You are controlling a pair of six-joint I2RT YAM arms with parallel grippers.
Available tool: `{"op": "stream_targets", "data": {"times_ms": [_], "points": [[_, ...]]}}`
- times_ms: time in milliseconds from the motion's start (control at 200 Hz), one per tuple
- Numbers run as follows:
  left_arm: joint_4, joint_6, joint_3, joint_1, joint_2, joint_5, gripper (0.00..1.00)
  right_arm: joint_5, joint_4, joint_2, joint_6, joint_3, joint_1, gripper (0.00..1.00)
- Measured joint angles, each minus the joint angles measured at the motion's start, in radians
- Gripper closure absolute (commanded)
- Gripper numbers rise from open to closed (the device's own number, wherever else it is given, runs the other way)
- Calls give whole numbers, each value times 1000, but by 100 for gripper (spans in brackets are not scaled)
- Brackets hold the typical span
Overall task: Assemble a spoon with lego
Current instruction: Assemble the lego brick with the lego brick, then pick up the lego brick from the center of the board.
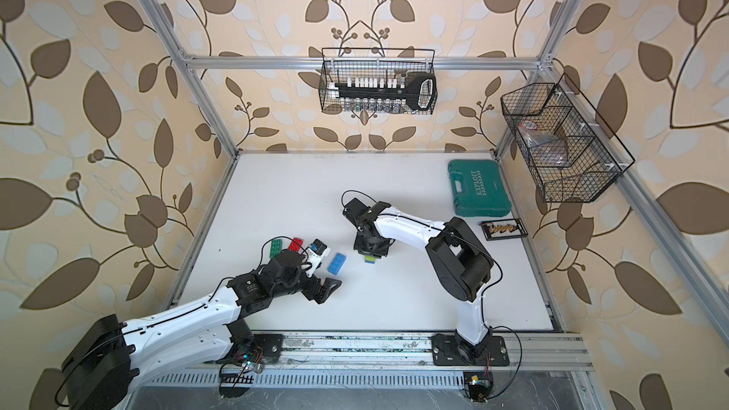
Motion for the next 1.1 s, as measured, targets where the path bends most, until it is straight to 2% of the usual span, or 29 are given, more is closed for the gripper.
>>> {"op": "stream_targets", "data": {"times_ms": [120,215,430,615,775,865,995,1100], "points": [[-2,0,0,0,-13,-1,1,-6,7,5,-47,6,-12,88],[-3,0,0,0,-22,-2,1,-6,11,-1,-97,7,-24,71],[-3,-4,0,0,-34,-23,1,4,-24,19,-197,16,-37,49],[-32,-10,0,0,-49,-62,1,3,-49,16,-233,16,-43,44],[-141,-31,56,8,-89,-145,1,7,-74,-32,-269,17,-40,44],[-189,-42,135,83,-100,-139,1,12,-92,-82,-288,18,-23,44],[-231,-69,256,322,-82,-90,1,13,-101,-137,-289,17,49,45],[-267,-72,323,455,-59,-74,1,12,-97,-164,-267,15,136,45]]}}
